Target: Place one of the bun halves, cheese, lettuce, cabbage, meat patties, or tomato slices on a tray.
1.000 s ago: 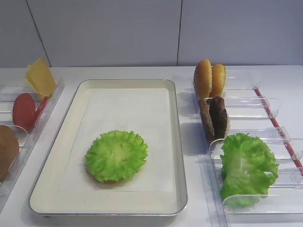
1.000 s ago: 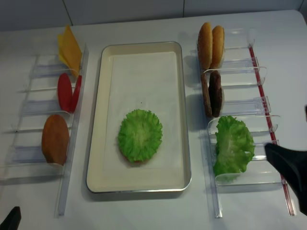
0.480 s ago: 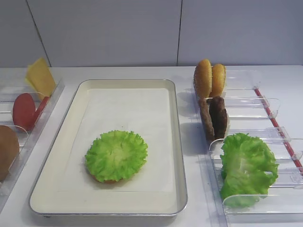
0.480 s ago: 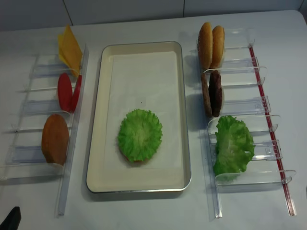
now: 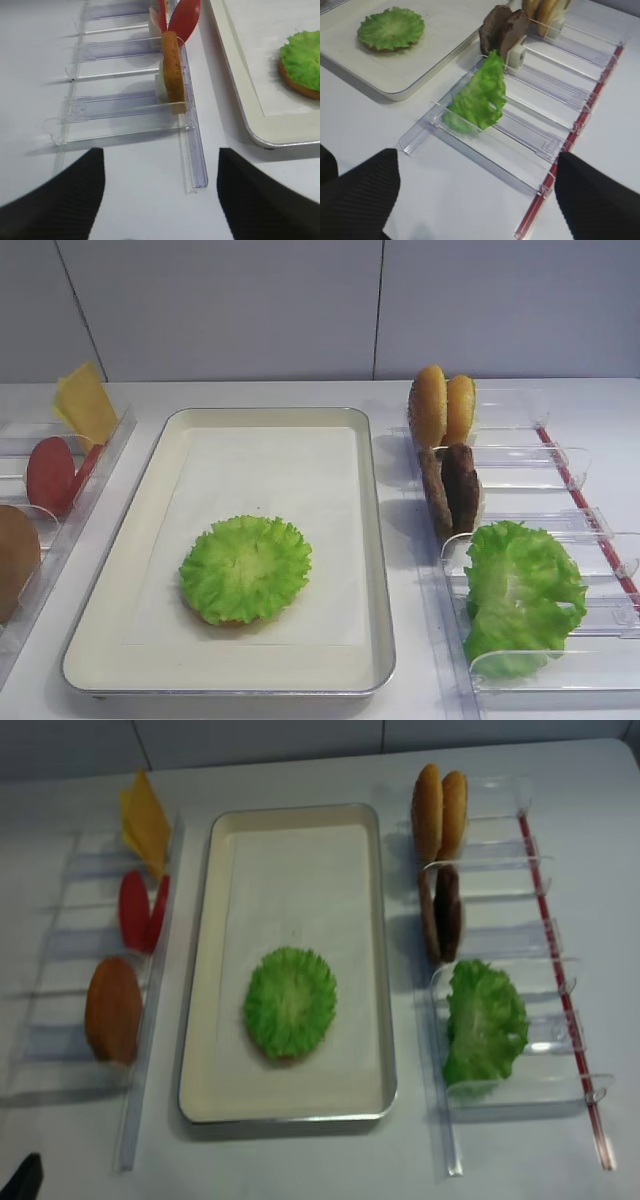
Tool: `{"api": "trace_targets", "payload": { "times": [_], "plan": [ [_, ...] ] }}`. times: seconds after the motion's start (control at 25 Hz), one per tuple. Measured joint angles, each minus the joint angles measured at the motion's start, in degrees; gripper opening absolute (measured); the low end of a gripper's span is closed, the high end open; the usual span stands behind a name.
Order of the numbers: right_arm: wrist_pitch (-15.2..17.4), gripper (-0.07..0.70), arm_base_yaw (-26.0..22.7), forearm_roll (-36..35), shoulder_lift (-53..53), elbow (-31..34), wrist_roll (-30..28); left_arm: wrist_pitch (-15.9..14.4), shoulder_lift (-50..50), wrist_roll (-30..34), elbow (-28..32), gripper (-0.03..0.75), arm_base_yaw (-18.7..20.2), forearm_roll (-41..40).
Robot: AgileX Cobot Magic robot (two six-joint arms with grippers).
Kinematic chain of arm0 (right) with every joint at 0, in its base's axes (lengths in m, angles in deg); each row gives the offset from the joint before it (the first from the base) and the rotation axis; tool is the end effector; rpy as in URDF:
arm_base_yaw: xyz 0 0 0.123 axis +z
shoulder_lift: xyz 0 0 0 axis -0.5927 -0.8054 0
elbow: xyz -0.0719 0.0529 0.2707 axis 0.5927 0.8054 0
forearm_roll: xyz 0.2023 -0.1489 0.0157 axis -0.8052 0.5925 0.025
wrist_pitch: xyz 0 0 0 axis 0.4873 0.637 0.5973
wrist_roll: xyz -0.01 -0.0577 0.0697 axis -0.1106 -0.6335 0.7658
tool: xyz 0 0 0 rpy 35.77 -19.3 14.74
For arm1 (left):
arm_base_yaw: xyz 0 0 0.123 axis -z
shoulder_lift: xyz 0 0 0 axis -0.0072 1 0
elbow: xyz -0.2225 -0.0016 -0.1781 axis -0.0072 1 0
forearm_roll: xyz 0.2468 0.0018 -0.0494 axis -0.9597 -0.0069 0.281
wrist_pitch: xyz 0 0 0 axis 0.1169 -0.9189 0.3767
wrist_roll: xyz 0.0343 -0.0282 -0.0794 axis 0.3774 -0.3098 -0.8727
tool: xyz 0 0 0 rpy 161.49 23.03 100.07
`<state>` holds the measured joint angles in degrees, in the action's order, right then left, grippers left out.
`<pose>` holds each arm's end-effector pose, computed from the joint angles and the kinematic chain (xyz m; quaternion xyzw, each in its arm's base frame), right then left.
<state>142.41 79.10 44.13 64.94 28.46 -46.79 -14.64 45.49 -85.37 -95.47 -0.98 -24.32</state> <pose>-0.0031 -0.0178 0.2699 -0.2702 0.8337 0.1377 0.4615 -0.0109 0.0015 0.2635 0.0027 0.8818 0.0239 0.4710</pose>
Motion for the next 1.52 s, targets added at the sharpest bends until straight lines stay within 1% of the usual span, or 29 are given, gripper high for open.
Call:
{"api": "trace_targets", "payload": {
  "times": [0.12, 0.2, 0.32, 0.72, 1.0, 1.12, 1.52],
  "plan": [
    [-2.6, 0.605, 0.0, -0.5, 0.0, 1.5, -2.0, 0.0, 0.0, 0.0, 0.0, 0.447, 0.0, 0.0],
    [-2.7, 0.579, 0.0, -0.2, 0.0, 2.0, -2.8, 0.0, 0.0, 0.0, 0.0, 0.447, 0.0, 0.0],
    [-2.7, 0.562, 0.0, -0.2, 0.0, 2.0, -3.5, 0.0, -0.1, 0.0, 0.0, 0.447, 0.0, 0.0],
    [-2.8, 0.557, 0.0, -1.2, 0.0, 2.0, -3.7, 0.0, -0.1, 0.0, 0.0, 0.447, 0.0, 0.0],
    [-2.8, 0.529, -0.7, -1.2, 0.0, 2.0, -3.7, 0.0, -0.1, 0.0, 0.0, 0.443, 0.0, 0.0],
    [-2.8, 0.509, -4.2, -1.2, 0.0, 2.0, -3.7, 0.0, -0.1, 0.0, 0.0, 0.442, 0.0, 0.0],
    [-2.8, 0.447, -20.6, -1.2, 0.0, 2.0, -3.7, 0.0, -0.1, 0.0, 0.0, 0.44, 0.0, 0.0]
  ]
}}
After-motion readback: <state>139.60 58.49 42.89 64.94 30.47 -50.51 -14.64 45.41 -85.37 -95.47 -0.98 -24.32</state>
